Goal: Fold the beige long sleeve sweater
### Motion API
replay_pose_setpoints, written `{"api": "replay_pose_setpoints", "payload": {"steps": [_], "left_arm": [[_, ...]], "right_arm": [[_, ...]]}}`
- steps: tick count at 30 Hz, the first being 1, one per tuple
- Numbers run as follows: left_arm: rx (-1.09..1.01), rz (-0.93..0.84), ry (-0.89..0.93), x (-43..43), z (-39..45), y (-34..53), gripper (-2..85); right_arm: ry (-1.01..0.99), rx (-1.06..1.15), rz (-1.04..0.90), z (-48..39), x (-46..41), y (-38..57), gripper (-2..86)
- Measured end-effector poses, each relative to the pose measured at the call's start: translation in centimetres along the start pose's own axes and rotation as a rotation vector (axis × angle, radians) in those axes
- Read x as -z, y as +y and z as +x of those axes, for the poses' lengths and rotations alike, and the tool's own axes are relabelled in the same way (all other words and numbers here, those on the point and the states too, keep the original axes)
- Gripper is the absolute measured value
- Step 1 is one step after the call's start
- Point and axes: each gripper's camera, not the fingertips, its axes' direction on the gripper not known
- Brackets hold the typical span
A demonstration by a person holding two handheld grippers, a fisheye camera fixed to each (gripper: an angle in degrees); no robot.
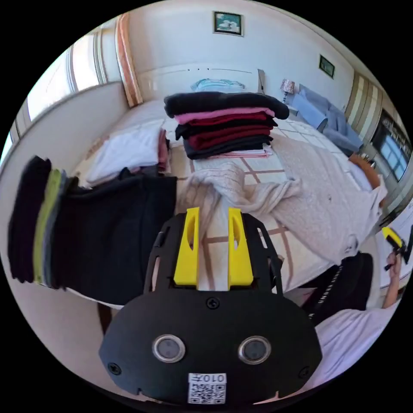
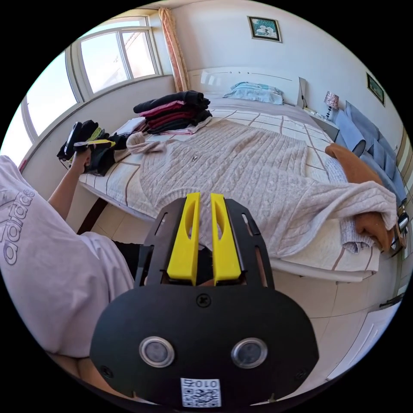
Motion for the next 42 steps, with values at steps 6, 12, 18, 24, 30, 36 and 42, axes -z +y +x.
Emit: {"api": "replay_pose_setpoints", "payload": {"steps": [6, 12, 18, 24, 30, 36, 42], "left_arm": [[-0.467, -0.09, -0.287, -0.7, 3.4, -4.1, 12.9], [-0.38, -0.44, -0.178, -6.3, 3.9, -6.8, 10.9], [-0.213, -0.368, 0.058, -2.0, -1.3, -8.7, 2.0], [-0.195, -0.068, 0.488, 6.6, -5.4, -11.7, 0.2], [-0.309, -0.051, 0.422, 17.8, -11.3, -16.9, -0.1], [-0.19, -0.292, 0.323, 20.1, -23.2, -23.4, -0.1], [-0.136, -0.497, 0.204, 14.2, -24.3, -28.2, 0.3]], "right_arm": [[-0.02, 0.099, -0.021, -2.3, -1.3, -3.2, 5.9], [0.016, 0.135, -0.027, -4.0, -0.9, -3.7, 5.5], [0.047, 0.119, -0.072, -3.5, -0.6, -2.5, 5.2], [-0.006, 0.084, -0.028, -2.3, -0.1, -2.6, 4.9], [0.004, 0.116, -0.028, -1.7, 1.0, -4.2, 4.9], [-0.015, 0.116, 0.001, -1.3, 1.5, -5.8, 4.9], [-0.041, 0.098, 0.01, -0.3, 0.9, -7.0, 5.7]]}}
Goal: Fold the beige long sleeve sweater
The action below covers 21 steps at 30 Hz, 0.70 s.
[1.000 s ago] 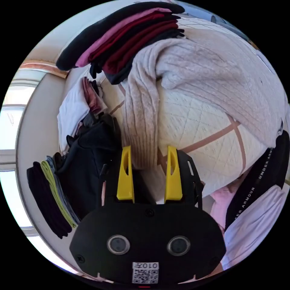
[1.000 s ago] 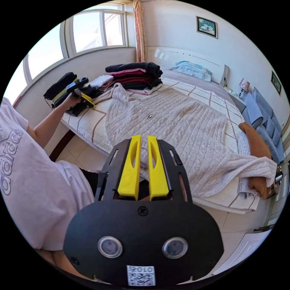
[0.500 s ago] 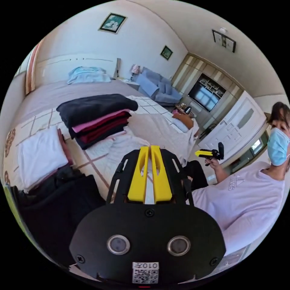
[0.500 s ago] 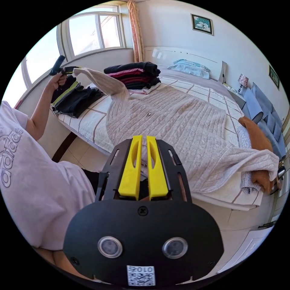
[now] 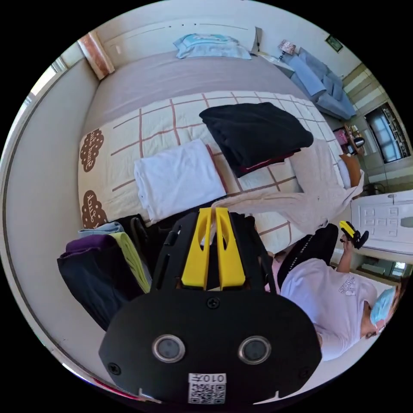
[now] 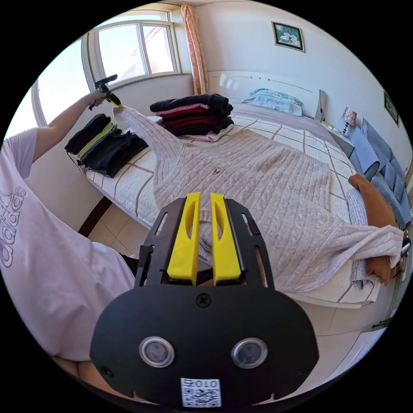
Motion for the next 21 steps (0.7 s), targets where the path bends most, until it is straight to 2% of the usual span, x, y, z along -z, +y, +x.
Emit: {"api": "replay_pose_setpoints", "payload": {"steps": [1, 3, 6, 11, 14, 16, 18, 21], "left_arm": [[0.031, -0.077, -0.024, -2.9, -0.5, -1.2, 0.5], [0.071, -0.118, -0.066, -7.1, -0.7, -1.9, 0.8], [0.109, 0.027, -0.171, -10.7, 0.4, -1.2, 1.9], [0.274, 0.248, -0.265, -11.5, 0.9, 1.8, 4.3], [0.347, 0.389, -0.086, -9.5, -0.6, 4.0, 4.9], [0.43, 0.48, 0.225, -8.7, -3.5, 6.1, 4.7], [0.502, 0.593, 0.413, -8.8, -5.4, 8.2, 4.4], [0.579, 0.677, 0.393, -8.3, -6.2, 10.5, 4.0]], "right_arm": [[-0.022, -0.015, 0.007, 0.6, 0.3, 0.1, 5.7], [-0.037, -0.034, 0.03, 1.5, 1.0, 0.7, 5.9], [0.014, -0.076, 0.016, 3.4, 2.4, 2.1, 6.8], [0.273, -0.304, 0.095, 11.1, 8.3, 5.8, 9.7], [0.439, -0.463, 0.131, 17.5, 13.2, 6.9, 10.8], [0.512, -0.562, 0.149, 21.5, 15.9, 7.1, 11.1], [0.561, -0.625, 0.172, 25.5, 18.1, 6.7, 11.2], [0.586, -0.722, 0.171, 33.6, 20.0, 5.0, 11.5]]}}
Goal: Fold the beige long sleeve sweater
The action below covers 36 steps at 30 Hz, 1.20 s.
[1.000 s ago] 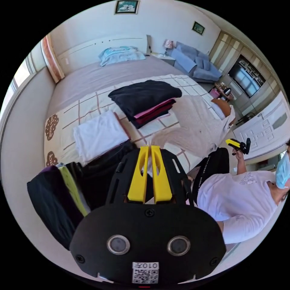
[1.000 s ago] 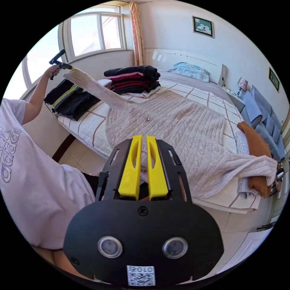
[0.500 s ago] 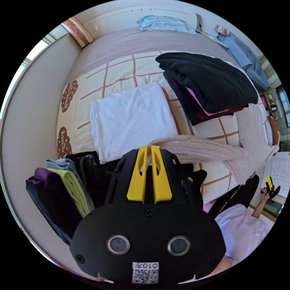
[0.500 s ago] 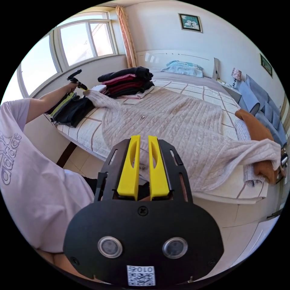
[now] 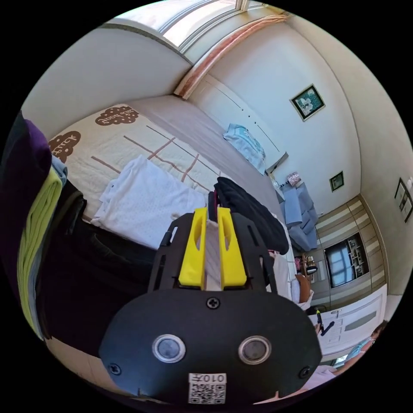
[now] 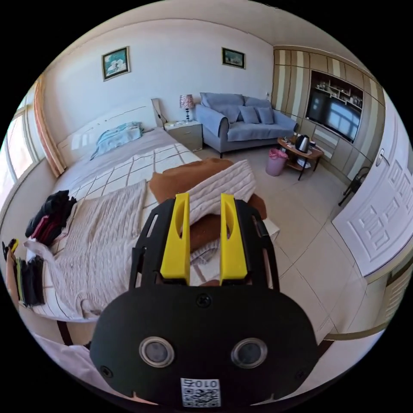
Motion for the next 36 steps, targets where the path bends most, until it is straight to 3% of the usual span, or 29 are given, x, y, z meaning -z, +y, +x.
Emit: {"api": "replay_pose_setpoints", "payload": {"steps": [3, 5, 9, 13, 18, 21, 23, 27, 32, 36], "left_arm": [[-0.064, -0.102, -0.075, -1.3, 1.0, 0.1, 3.7], [-0.104, -0.059, -0.144, -1.4, 2.2, 0.9, 3.3], [-0.259, -0.04, -0.207, -3.2, 6.0, 3.1, 2.2], [-0.377, -0.058, -0.22, -6.0, 8.5, 5.6, 1.3], [-0.464, -0.097, -0.188, -8.3, 9.8, 8.4, 0.8], [-0.532, -0.087, -0.141, -9.0, 11.2, 10.9, 0.6], [-0.566, -0.058, -0.139, -9.4, 12.1, 12.8, 0.5], [-0.589, -0.05, -0.112, -11.7, 13.0, 16.8, 0.4], [-0.569, -0.114, -0.076, -15.3, 13.0, 20.7, 0.5], [-0.546, -0.139, -0.069, -16.6, 12.5, 24.1, 0.8]], "right_arm": [[0.024, -0.086, -0.13, 4.4, -5.4, -7.4, 13.7], [0.004, -0.196, -0.32, 7.9, -10.6, -12.5, 15.6], [-0.073, -0.336, -0.465, 11.4, -16.3, -16.9, 15.5], [-0.044, -0.394, -0.588, 13.7, -20.0, -18.1, 10.0], [-0.182, -0.35, -0.452, 17.6, -14.9, -19.0, 5.6], [-0.476, -0.184, -0.224, 19.6, -8.4, -20.1, 5.4], [-0.802, -0.015, 0.012, 21.5, -3.6, -20.3, 5.3], [-0.976, -0.161, 0.101, 26.3, -4.0, -20.6, 5.0], [-0.735, -0.469, -0.19, 29.6, -15.1, -18.1, 5.8], [-0.49, -0.496, -0.412, 29.6, -20.3, -16.4, 12.9]]}}
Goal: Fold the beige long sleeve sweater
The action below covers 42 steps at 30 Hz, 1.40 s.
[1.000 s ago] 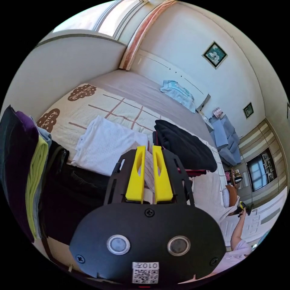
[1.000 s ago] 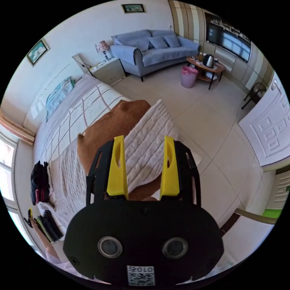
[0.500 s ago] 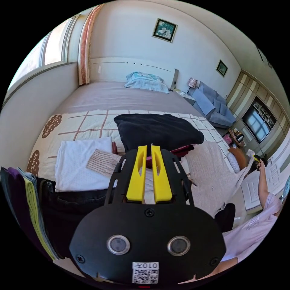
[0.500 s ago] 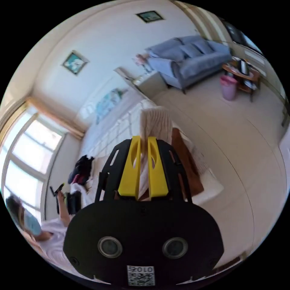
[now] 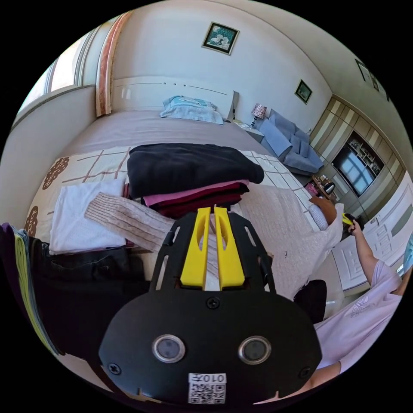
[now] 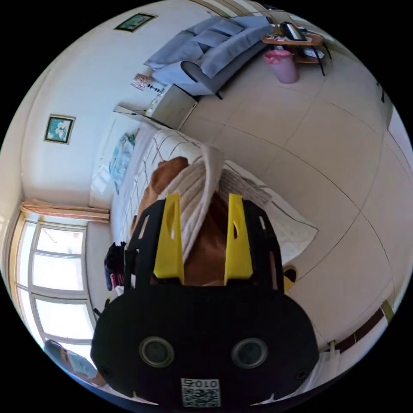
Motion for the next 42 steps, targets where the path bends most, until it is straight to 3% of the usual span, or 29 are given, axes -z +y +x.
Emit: {"api": "replay_pose_setpoints", "payload": {"steps": [4, 7, 8, 11, 15, 16, 19, 22, 26, 31, 35, 42], "left_arm": [[-0.093, -0.046, -0.005, -1.4, 3.2, 4.0, 1.8], [-0.328, -0.047, 0.004, -3.3, 8.7, 8.8, 3.1], [-0.38, -0.054, 0.005, -3.9, 10.0, 10.0, 3.4], [-0.569, -0.163, 0.088, -8.6, 15.9, 15.7, 5.3], [-0.909, -0.089, 0.028, -13.6, 24.5, 23.7, 7.4], [-1.017, -0.102, 0.024, -14.9, 26.5, 25.4, 8.0], [-1.204, -0.142, 0.039, -18.0, 29.5, 28.6, 9.2], [-1.283, -0.126, -0.013, -20.7, 30.4, 30.5, 9.5], [-1.288, -0.142, 0.006, -23.7, 30.8, 31.2, 9.2], [-1.252, -0.133, 0.052, -26.9, 30.7, 31.3, 7.4], [-1.226, -0.135, 0.065, -28.4, 30.5, 31.0, 4.7], [-1.179, -0.168, 0.186, -29.6, 29.6, 29.6, 0.8]], "right_arm": [[0.127, 0.102, 0.176, -1.1, 1.9, 3.2, 10.6], [0.178, 0.418, 0.469, -6.0, 4.2, 11.7, 8.2], [0.173, 0.571, 0.488, -8.2, 3.4, 15.8, 8.0], [0.034, 0.836, 0.348, -12.1, -1.6, 25.7, 8.8], [-0.025, 0.955, 0.15, -14.0, -10.6, 35.5, 9.7], [-0.016, 0.968, 0.027, -14.4, -13.8, 37.8, 9.7], [-0.01, 0.901, -0.189, -14.9, -19.5, 41.0, 10.3], [-0.064, 0.651, -0.306, -13.4, -22.6, 40.3, 9.7], [-0.031, 0.465, -0.323, -11.6, -24.6, 38.3, 10.4], [-0.206, 0.391, -0.402, -11.1, -26.9, 36.6, 8.1], [-0.188, 0.347, -0.371, -11.2, -26.3, 36.4, 5.2], [-0.259, 0.477, -0.36, -12.4, -20.5, 38.5, 4.4]]}}
